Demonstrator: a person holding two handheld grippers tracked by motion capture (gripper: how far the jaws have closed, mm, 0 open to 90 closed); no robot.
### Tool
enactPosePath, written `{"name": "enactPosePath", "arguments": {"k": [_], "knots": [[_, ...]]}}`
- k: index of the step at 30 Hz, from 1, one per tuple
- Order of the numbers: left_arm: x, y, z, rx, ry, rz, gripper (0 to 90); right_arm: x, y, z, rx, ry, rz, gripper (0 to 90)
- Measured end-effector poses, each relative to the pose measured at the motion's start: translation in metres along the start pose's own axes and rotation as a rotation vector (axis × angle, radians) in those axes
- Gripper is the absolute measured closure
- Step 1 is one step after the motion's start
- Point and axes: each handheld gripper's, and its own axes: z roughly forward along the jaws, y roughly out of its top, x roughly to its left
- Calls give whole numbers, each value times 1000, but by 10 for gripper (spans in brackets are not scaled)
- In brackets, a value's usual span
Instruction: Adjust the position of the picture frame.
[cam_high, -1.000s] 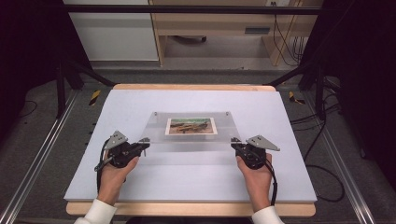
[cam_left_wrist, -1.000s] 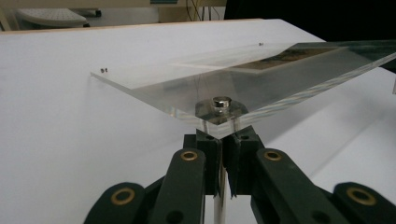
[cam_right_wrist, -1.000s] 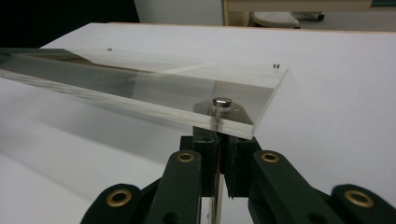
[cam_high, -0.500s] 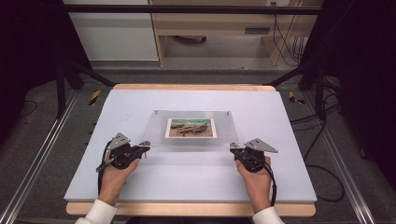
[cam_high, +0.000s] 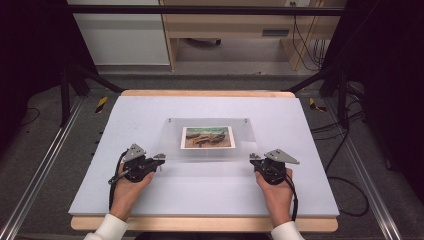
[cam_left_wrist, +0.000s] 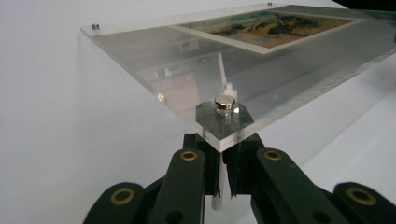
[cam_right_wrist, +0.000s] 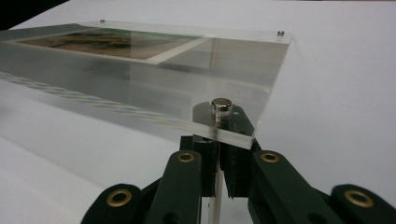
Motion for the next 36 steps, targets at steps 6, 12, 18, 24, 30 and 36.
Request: {"name": "enactPosePath", "arguments": {"k": [6,12,18,24,30,36], "knots": [[-1,-2,3,33,7,13,838,-1,-5,2,25,0,1,850],[-3,-2,7,28,11,22,837,-3,-4,2,24,-10,2,850],[-3,-4,11,28,21,18,837,-5,-6,4,31,-15,13,850],[0,-3,12,29,31,16,837,-3,-6,5,36,-6,12,850],[-1,-5,13,38,30,22,837,-4,-7,6,45,-9,6,850],[-2,-5,14,40,37,25,837,-5,-8,7,52,-11,2,849]]}}
